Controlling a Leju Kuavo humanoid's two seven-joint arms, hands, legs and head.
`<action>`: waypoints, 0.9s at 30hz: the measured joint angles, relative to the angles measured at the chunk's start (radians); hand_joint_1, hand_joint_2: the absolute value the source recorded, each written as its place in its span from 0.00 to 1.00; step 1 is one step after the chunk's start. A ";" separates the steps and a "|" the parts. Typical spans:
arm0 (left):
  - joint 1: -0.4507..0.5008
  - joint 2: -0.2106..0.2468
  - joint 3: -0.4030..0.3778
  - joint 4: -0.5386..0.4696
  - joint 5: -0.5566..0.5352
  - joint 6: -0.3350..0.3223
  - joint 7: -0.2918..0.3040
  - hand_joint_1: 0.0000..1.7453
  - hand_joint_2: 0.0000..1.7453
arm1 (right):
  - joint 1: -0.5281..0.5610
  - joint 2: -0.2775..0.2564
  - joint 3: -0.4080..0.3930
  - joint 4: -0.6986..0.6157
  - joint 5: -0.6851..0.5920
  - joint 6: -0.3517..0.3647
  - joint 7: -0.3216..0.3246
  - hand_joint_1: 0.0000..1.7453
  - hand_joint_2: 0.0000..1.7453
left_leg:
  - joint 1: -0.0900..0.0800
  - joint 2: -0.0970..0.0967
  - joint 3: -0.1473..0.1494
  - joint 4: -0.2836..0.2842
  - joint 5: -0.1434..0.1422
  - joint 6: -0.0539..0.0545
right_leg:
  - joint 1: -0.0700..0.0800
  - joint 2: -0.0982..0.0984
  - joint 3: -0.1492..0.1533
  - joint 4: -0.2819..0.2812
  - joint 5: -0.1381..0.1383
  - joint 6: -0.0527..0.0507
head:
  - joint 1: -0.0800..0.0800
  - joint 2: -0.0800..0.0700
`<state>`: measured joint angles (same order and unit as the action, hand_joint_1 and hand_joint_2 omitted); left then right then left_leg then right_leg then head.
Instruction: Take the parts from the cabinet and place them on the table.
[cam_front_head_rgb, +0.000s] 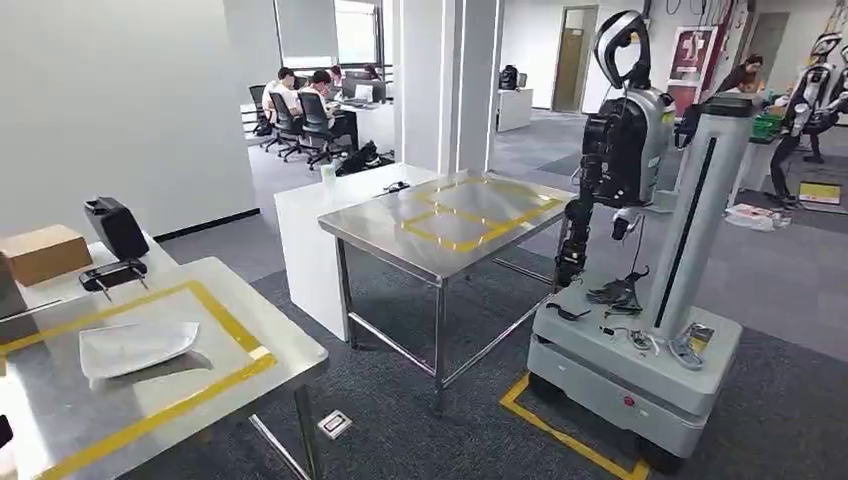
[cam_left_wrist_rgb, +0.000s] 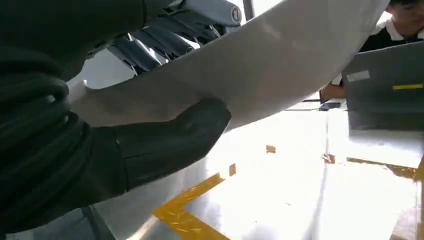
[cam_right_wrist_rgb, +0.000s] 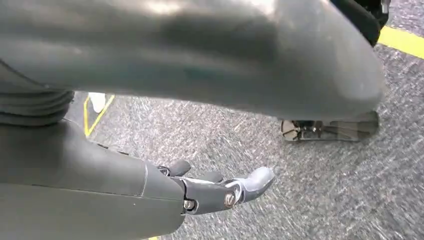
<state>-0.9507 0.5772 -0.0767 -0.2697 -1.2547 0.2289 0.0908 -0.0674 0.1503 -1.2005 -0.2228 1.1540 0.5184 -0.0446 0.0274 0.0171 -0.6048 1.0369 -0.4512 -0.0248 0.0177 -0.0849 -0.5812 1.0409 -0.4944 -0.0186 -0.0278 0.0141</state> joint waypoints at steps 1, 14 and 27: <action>-0.002 -0.001 0.002 -0.001 0.000 -0.003 0.001 1.00 1.00 | 0.000 0.000 -0.002 0.000 -0.005 0.000 -0.002 0.00 0.00 | 0.003 -0.003 -0.001 -0.001 0.000 0.008 | -0.006 0.045 -0.010 0.033 -0.021 0.010 | 0.000 0.000; 0.002 -0.019 0.017 -0.001 -0.002 -0.006 -0.015 1.00 1.00 | 0.004 0.000 -0.008 0.000 -0.005 0.001 0.001 0.00 0.00 | 0.004 -0.036 0.000 -0.012 0.003 -0.026 | -0.006 0.085 -0.019 0.001 0.015 -0.012 | 0.001 0.000; 0.001 -0.022 0.019 -0.001 -0.015 -0.009 -0.014 1.00 1.00 | 0.005 0.001 -0.009 0.000 -0.002 0.000 -0.004 0.00 0.00 | -0.009 -0.006 -0.026 0.010 0.023 -0.028 | -0.004 0.079 0.027 0.005 -0.026 -0.024 | -0.001 0.000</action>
<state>-0.9500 0.5550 -0.0580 -0.2705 -1.2699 0.2201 0.0771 -0.0629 0.1511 -1.2093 -0.2228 1.1521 0.5184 -0.0484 0.0181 0.0115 -0.6303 1.0468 -0.4282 -0.0527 0.0140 -0.0056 -0.5540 1.0457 -0.5202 -0.0422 -0.0290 0.0141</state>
